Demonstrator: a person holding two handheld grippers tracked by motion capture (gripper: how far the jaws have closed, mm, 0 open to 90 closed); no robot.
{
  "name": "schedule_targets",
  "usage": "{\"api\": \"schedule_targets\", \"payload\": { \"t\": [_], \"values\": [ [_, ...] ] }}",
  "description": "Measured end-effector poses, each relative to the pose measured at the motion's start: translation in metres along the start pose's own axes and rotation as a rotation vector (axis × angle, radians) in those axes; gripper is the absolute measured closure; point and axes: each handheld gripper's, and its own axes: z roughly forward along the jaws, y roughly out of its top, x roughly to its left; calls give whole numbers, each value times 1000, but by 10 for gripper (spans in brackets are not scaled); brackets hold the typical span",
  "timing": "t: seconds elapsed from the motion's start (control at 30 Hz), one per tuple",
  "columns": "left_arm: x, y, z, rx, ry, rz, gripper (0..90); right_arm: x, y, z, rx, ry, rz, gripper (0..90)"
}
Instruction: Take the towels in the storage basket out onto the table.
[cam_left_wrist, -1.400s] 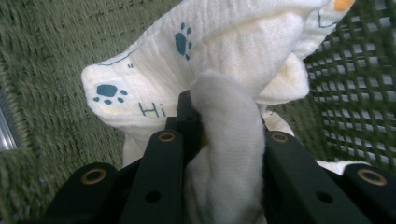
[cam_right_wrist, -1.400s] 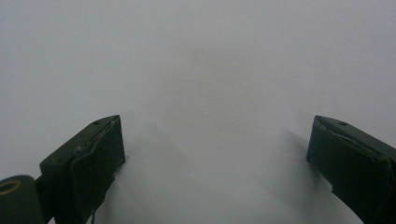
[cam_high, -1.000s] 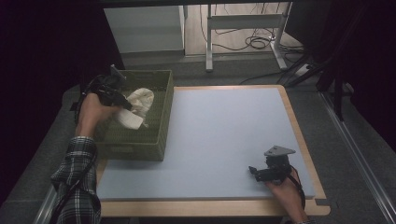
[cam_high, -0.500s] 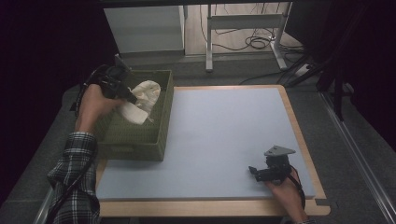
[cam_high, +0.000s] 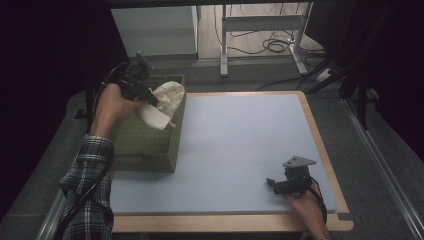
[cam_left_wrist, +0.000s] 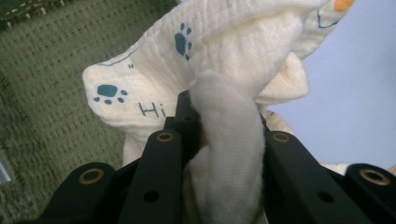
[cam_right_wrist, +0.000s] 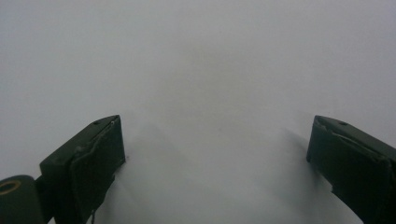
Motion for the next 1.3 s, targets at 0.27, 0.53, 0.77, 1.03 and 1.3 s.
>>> {"api": "schedule_targets", "payload": {
  "t": [0.27,0.53,0.77,1.03,1.3],
  "values": [
    [-19,14,3,-4,-17,37,758,0,0,0,1,0,-1,42],
    [-42,31,15,-3,-36,78,757,0,0,0,1,2,1,42],
    [-65,46,34,8,-60,125,756,0,0,0,0,2,0,42],
    [-92,61,60,29,-81,174,756,0,0,0,1,3,2,42],
    [-123,76,96,45,-103,234,750,0,0,0,1,3,4,41]
  ]
}}
